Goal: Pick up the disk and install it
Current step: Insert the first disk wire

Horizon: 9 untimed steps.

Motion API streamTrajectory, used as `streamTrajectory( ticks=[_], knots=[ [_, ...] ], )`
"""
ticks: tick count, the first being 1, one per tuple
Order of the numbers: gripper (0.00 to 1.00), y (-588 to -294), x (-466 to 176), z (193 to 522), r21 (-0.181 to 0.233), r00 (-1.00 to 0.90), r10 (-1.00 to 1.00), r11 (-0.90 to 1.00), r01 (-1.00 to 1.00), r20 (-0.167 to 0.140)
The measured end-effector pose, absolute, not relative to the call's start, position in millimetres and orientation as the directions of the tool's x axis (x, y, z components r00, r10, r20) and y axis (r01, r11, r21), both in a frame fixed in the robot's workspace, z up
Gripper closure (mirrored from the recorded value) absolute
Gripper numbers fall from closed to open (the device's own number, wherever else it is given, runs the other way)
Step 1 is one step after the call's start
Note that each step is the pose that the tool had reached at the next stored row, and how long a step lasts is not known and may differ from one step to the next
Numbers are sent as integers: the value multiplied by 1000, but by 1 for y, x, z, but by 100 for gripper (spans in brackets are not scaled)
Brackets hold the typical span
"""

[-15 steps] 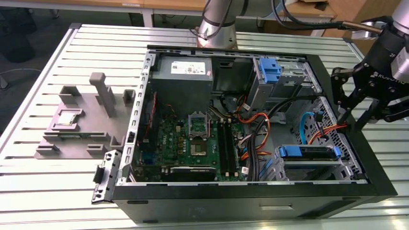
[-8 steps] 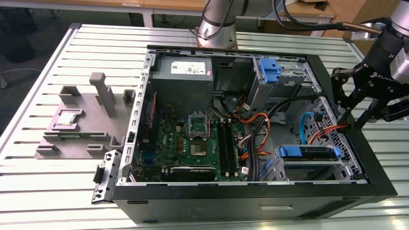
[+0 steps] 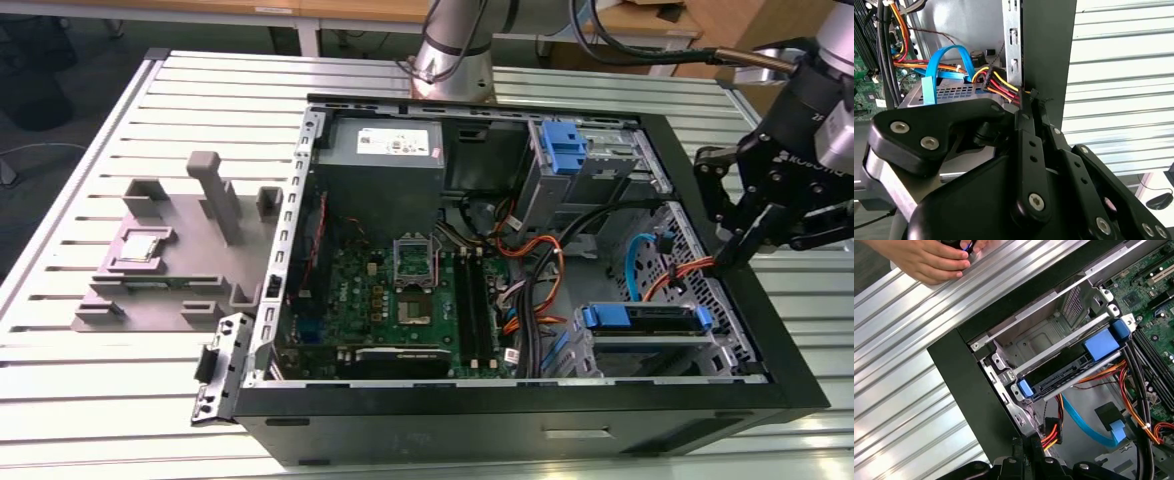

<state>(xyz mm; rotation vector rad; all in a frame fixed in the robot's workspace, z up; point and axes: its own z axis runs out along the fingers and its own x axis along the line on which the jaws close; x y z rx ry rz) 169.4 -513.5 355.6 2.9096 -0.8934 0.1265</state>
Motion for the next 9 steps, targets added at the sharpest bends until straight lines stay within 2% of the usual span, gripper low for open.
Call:
streamTrajectory(
  ticks=[9],
  knots=[
    [82, -514, 169, 359, 68, 826, -554, -824, -562, 108]
  ],
)
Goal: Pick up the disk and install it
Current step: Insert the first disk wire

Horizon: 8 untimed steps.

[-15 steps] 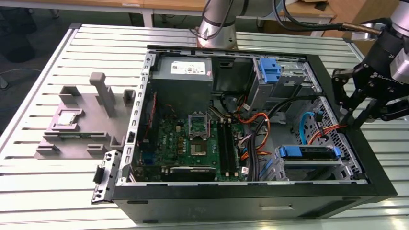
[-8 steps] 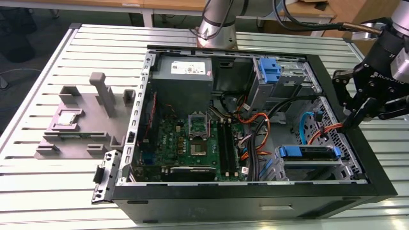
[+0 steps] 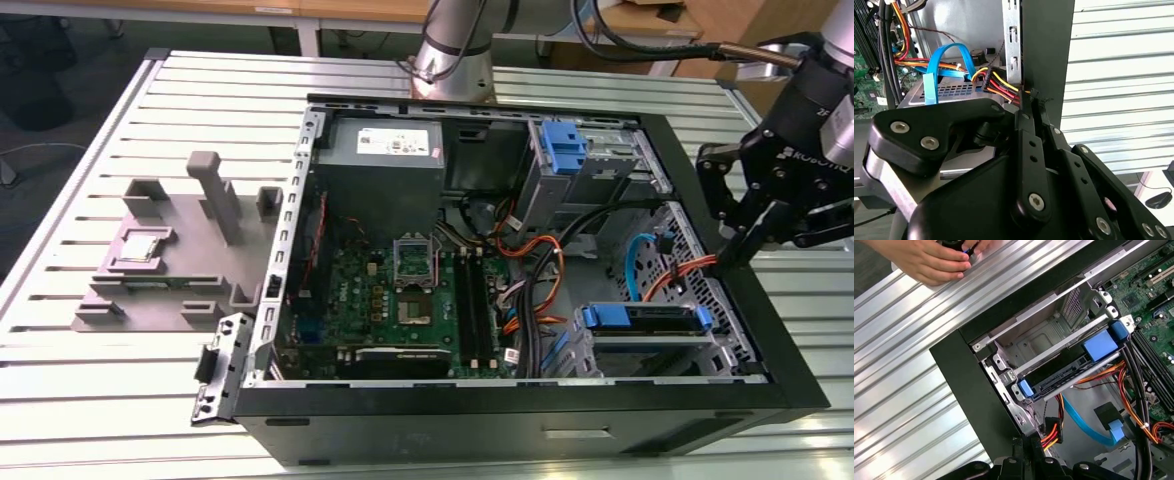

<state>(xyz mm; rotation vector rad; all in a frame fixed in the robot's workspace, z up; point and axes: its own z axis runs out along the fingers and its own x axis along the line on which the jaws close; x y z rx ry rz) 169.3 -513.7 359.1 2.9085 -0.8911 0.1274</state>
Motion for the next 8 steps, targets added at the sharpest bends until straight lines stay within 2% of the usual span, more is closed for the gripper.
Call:
streamTrajectory(
  ticks=[8],
  knots=[
    [83, -515, 165, 359, 84, 831, -543, -829, -553, 118]
  ],
)
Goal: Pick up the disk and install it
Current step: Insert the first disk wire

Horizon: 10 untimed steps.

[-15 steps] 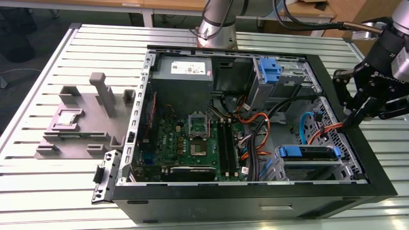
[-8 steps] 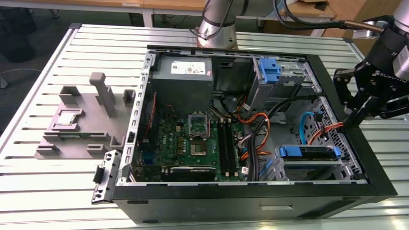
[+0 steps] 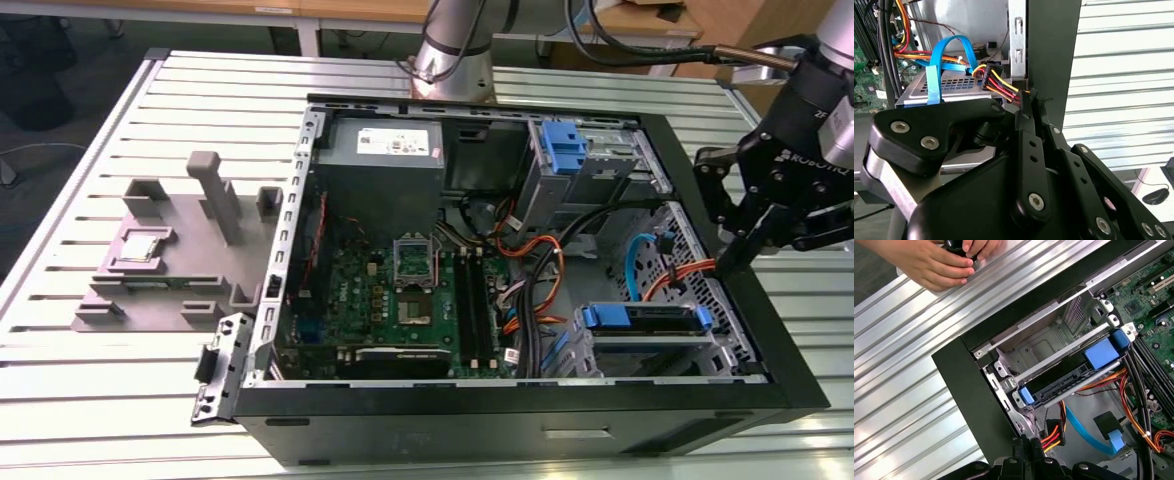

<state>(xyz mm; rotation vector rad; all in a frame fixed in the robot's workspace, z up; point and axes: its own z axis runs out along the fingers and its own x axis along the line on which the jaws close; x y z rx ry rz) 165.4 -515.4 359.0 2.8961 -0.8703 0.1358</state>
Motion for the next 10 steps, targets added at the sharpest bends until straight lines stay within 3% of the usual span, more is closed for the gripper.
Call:
streamTrajectory(
  ticks=[10],
  knots=[
    [83, -516, 153, 359, 84, 831, -544, -828, -554, 119]
  ],
)
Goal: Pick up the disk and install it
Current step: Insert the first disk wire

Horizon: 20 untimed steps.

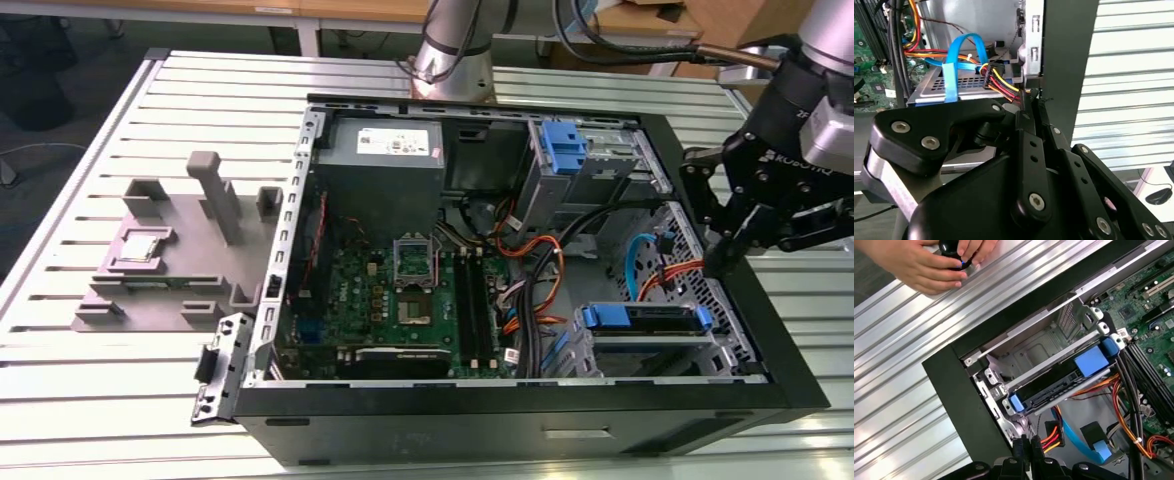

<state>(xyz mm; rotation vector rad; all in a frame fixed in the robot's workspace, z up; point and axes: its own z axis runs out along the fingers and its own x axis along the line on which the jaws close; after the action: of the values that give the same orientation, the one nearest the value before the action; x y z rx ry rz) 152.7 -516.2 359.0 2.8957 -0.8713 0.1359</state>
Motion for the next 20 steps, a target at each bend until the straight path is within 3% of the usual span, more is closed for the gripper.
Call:
streamTrajectory(
  ticks=[12, 20],
  knots=[
    [83, -516, 152, 357, 80, 719, -685, -715, -695, 122],
    [83, -516, 142, 358, 24, 706, -688, -713, -701, 166]
  ],
)
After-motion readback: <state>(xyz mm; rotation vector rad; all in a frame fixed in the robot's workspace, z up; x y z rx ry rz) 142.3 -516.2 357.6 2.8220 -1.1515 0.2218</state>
